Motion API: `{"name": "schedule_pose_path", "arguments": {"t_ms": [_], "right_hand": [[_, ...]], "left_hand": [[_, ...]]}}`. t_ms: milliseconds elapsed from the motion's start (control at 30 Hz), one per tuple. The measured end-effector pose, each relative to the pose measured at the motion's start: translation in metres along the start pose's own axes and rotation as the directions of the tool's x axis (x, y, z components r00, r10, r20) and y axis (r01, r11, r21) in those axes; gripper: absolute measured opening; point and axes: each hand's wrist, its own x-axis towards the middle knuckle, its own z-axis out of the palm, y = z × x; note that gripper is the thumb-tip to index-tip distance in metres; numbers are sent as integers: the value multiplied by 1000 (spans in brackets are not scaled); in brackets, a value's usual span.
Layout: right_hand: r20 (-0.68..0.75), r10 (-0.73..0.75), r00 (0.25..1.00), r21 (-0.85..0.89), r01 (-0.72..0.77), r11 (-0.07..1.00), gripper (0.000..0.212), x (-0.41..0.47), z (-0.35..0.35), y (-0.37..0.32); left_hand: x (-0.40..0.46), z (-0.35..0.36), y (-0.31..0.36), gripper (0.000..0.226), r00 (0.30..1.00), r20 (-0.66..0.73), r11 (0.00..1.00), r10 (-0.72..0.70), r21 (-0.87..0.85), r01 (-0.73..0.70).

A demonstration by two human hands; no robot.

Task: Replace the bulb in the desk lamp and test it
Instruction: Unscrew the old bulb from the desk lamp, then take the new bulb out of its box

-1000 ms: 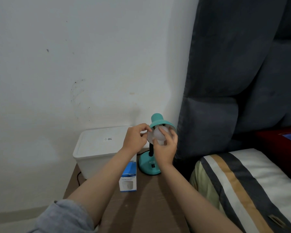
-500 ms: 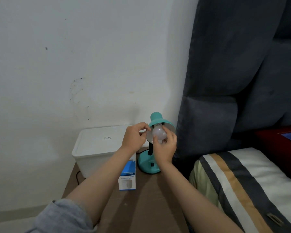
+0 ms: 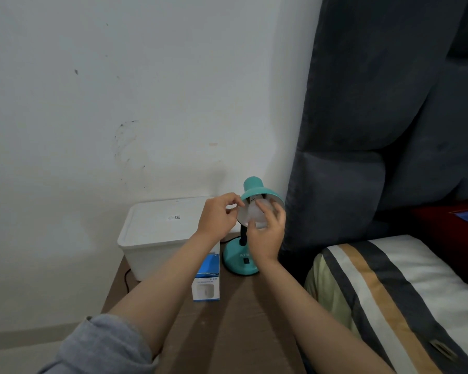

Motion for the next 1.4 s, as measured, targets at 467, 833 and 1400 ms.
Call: {"name": "schedule_pose_path", "arguments": {"t_ms": [467, 833, 1400], "right_hand": [[-14, 3, 1000, -41, -4, 999, 41, -1, -3, -1], [-33, 28, 999, 66, -25, 998, 46, -13, -19, 1], [173, 340, 924, 2, -346, 938, 50, -136, -54, 50]], "left_hand": [[1, 0, -1, 23, 1000, -10, 1000, 2, 20, -2], [-2, 1, 2, 26, 999, 11, 999, -38, 15, 38], [-126, -21, -75, 39, 912, -27, 836, -409, 389, 386]]}}
